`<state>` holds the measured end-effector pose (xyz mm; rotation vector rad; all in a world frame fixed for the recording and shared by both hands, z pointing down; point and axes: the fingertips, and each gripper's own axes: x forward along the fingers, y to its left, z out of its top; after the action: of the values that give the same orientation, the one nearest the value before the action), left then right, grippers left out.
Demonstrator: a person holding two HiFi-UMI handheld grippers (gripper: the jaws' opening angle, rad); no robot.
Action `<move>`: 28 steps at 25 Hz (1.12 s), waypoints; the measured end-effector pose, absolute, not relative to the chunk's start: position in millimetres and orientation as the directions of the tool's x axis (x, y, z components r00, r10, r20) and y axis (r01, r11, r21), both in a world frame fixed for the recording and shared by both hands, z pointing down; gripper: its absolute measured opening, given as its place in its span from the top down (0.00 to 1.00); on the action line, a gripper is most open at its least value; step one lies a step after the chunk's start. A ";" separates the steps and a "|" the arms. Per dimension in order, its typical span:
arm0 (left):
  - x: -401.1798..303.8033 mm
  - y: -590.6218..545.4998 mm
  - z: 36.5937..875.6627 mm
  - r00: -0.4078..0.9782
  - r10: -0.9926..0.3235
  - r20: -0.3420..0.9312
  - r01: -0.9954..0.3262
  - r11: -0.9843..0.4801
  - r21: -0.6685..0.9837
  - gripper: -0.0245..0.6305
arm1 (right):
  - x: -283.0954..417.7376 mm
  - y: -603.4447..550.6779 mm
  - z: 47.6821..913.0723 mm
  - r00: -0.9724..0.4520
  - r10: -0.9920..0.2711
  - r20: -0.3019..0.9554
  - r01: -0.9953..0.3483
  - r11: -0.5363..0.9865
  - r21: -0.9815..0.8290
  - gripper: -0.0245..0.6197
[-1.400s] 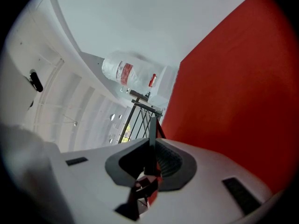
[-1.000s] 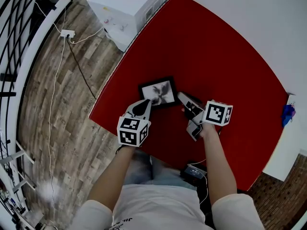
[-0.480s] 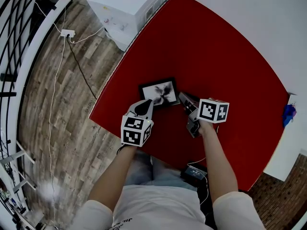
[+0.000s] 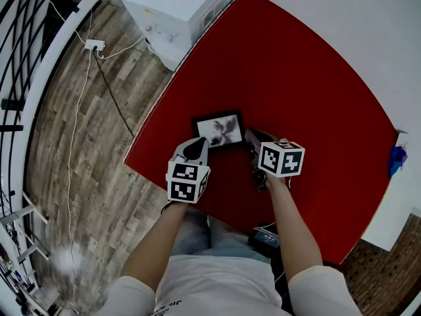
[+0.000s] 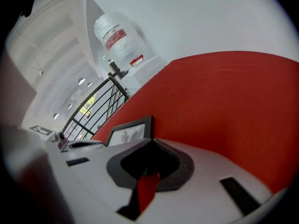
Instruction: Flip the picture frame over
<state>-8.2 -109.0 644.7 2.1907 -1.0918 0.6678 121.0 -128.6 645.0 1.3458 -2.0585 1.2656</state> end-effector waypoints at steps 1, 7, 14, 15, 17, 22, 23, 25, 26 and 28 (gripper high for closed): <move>-9.0 -109.4 645.0 0.537 -0.527 0.659 -0.827 -0.482 0.288 0.95 | 121.0 -128.7 645.3 -0.464 -0.533 0.708 -0.873 0.141 -0.466 0.95; -17.5 -112.6 625.0 0.556 -0.545 0.628 -0.816 -0.500 0.289 0.95 | 130.5 -136.7 618.7 -0.376 -0.624 0.685 -0.918 0.154 -0.364 0.95; -38.8 -53.6 543.6 0.581 -0.562 0.589 -0.801 -0.523 0.291 0.95 | 103.1 -68.7 534.6 -0.296 -0.682 0.669 -0.947 0.302 -0.111 0.95; -42.3 -45.7 530.2 0.579 -0.572 0.581 -0.804 -0.520 0.289 0.95 | 96.2 -56.2 522.6 -0.292 -0.686 0.667 -0.945 0.312 -0.094 0.95; -49.7 -32.1 506.3 0.567 -0.600 0.564 -0.815 -0.508 0.279 0.95 | 82.9 -32.6 503.6 -0.294 -0.686 0.666 -0.941 0.329 -0.076 0.95; -63.6 -9.1 472.6 0.504 -0.676 0.538 -0.860 -0.448 0.242 0.95 | 71.2 8.4 489.1 -0.293 -0.685 0.667 -0.941 0.329 -0.076 0.95; -64.0 -6.3 470.6 0.497 -0.680 0.539 -0.864 -0.445 0.236 0.95 | 70.9 12.3 488.3 -0.292 -0.687 0.665 -0.943 0.323 -0.081 0.95; -64.0 -2.5 473.3 0.490 -0.675 0.552 -0.867 -0.443 0.229 0.95 | 68.1 15.5 487.3 -0.296 -0.692 0.659 -0.944 0.315 -0.094 0.95; -64.2 -1.0 476.5 0.487 -0.671 0.559 -0.868 -0.440 0.229 0.95 | 66.0 15.9 487.6 -0.299 -0.693 0.656 -0.944 0.314 -0.098 0.95; -63.6 1.6 480.7 0.484 -0.668 0.565 -0.870 -0.438 0.227 0.95 | 62.6 15.8 489.0 -0.305 -0.692 0.655 -0.943 0.316 -0.104 0.95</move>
<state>-63.6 1.6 480.7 2.2413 -1.2700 0.5456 62.6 15.8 489.0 1.4412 -2.0887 0.6641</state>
